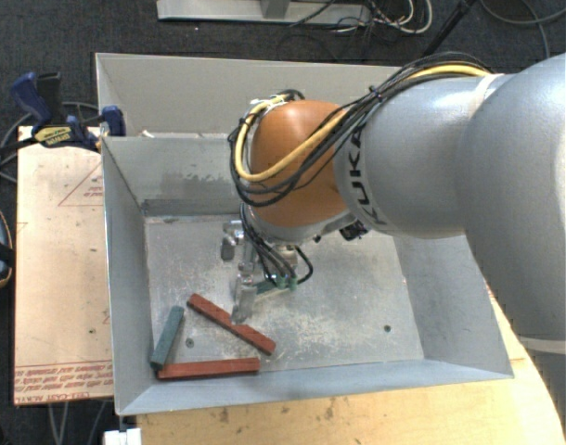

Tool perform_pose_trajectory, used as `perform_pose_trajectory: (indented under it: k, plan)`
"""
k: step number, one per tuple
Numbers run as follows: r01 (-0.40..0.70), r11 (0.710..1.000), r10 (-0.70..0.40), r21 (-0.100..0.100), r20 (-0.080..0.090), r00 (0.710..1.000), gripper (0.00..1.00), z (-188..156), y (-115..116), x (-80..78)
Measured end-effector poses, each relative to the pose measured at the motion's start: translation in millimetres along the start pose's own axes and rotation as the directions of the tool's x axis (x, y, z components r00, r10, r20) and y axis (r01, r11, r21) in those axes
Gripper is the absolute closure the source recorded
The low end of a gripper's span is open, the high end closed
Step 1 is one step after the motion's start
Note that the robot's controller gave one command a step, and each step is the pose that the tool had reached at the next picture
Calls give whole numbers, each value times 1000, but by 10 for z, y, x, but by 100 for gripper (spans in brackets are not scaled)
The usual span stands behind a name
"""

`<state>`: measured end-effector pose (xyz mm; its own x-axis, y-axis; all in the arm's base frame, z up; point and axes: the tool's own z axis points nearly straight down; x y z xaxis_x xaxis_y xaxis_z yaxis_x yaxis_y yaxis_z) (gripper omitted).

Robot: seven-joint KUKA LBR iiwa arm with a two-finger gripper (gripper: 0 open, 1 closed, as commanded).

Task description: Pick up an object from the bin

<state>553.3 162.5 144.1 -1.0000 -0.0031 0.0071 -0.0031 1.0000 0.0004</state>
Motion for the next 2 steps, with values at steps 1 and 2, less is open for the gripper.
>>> perform_pose_trajectory:
  k: [1, 2]
  plan:
    - [11, 1000, -11, 1, -1, 1000, 0, 737, 101, 152]
    - [7, 1000, -7, -1, 7, 1000, 100, 690, 96, 123]
